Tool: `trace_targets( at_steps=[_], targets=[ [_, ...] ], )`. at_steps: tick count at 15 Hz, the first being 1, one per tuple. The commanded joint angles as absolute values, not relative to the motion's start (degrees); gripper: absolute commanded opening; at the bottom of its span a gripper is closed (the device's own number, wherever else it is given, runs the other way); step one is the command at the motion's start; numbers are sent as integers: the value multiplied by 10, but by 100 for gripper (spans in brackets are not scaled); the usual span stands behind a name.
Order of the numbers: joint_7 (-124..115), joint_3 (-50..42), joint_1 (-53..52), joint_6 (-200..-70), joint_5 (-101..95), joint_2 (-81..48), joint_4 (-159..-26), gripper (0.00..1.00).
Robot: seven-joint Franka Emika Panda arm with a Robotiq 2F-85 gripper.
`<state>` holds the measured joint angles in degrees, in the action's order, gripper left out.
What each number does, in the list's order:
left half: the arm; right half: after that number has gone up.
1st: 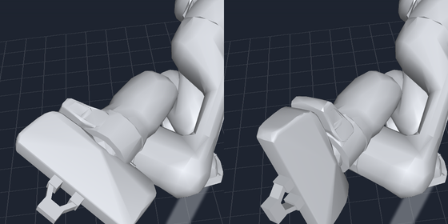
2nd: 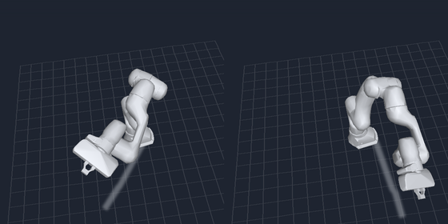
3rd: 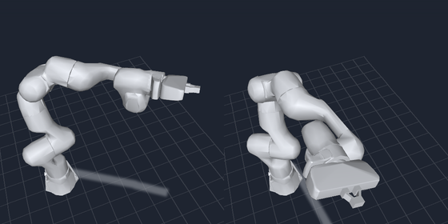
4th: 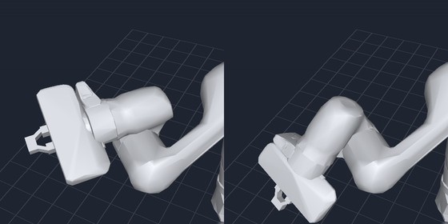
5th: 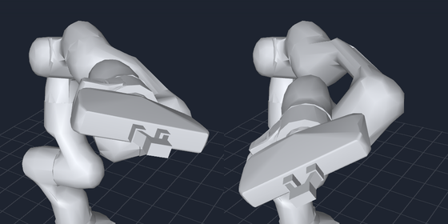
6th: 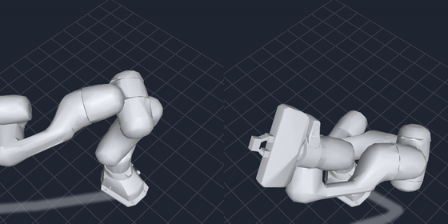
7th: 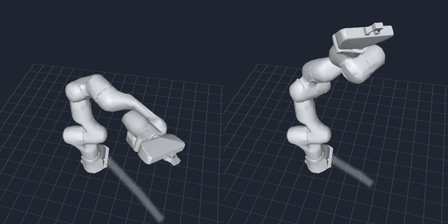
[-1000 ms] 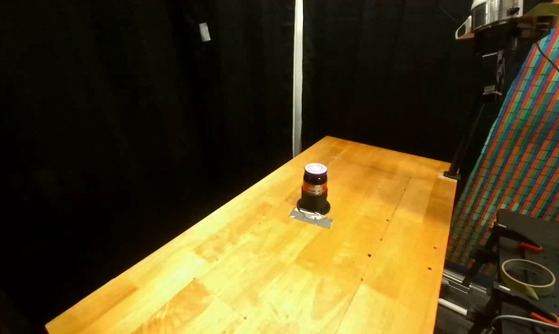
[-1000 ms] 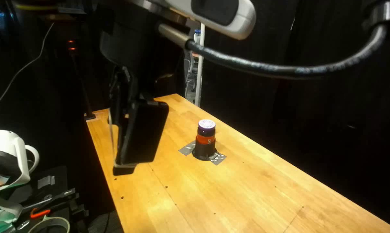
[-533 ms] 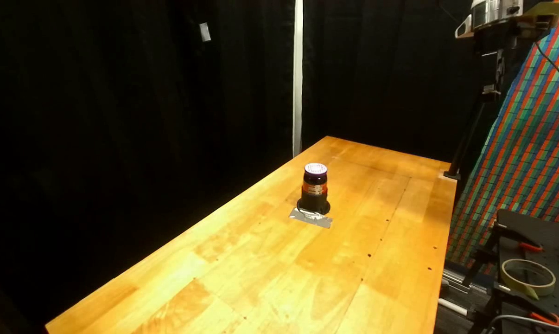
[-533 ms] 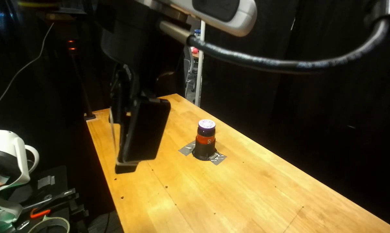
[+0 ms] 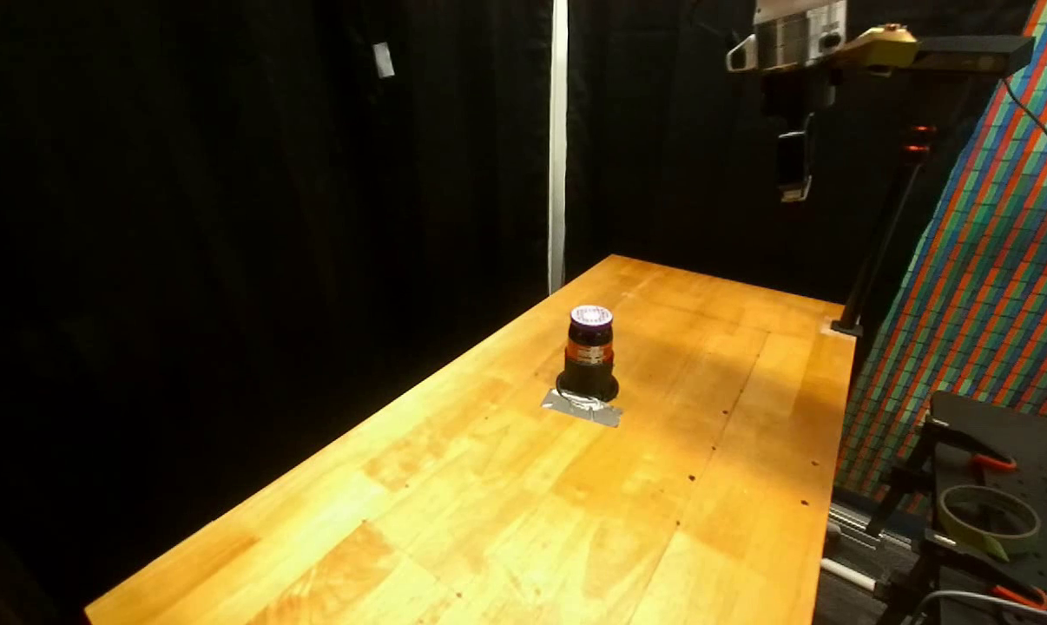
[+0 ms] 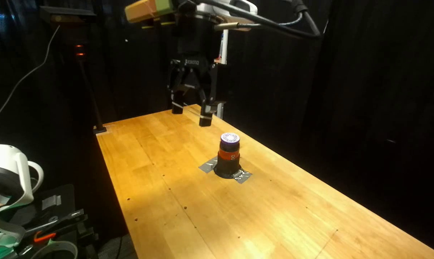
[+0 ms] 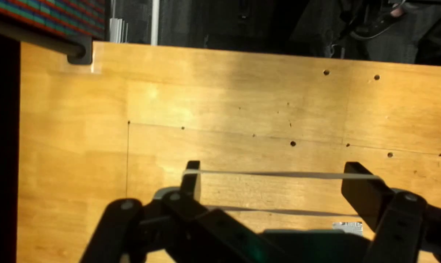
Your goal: Put the rubber band on the cup
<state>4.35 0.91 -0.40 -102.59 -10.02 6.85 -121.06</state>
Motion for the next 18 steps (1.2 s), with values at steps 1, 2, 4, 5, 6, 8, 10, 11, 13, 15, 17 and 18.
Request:
trace_targets(
  at_steps=[1, 2, 4, 5, 6, 8, 10, 11, 13, 15, 17, 18],
  targets=[
    [-18, 41, -30, -1075, -139, -47, -1101, 100],
    [-32, 45, -36, -1106, -139, -75, -1077, 100],
    [-53, 47, -47, -1178, -138, -134, -1028, 100],
    [-62, 46, -53, -1210, -138, -165, -1001, 100],
    [-61, 42, -56, -1230, -135, -197, -973, 100],
    [-49, 38, -56, -1246, -119, -252, -923, 100],
    [-16, 43, -48, -1226, -83, -304, -874, 100],
    [-6, 45, -45, -1219, -71, -327, -853, 100],
    [12, 47, -42, -1189, -48, -366, -816, 100],
    [32, 52, -37, -1163, -26, -398, -788, 100],
    [40, 51, -37, -1149, -15, -423, -767, 100],
    [44, 52, -37, -1141, -11, -433, -758, 100]
  ],
)
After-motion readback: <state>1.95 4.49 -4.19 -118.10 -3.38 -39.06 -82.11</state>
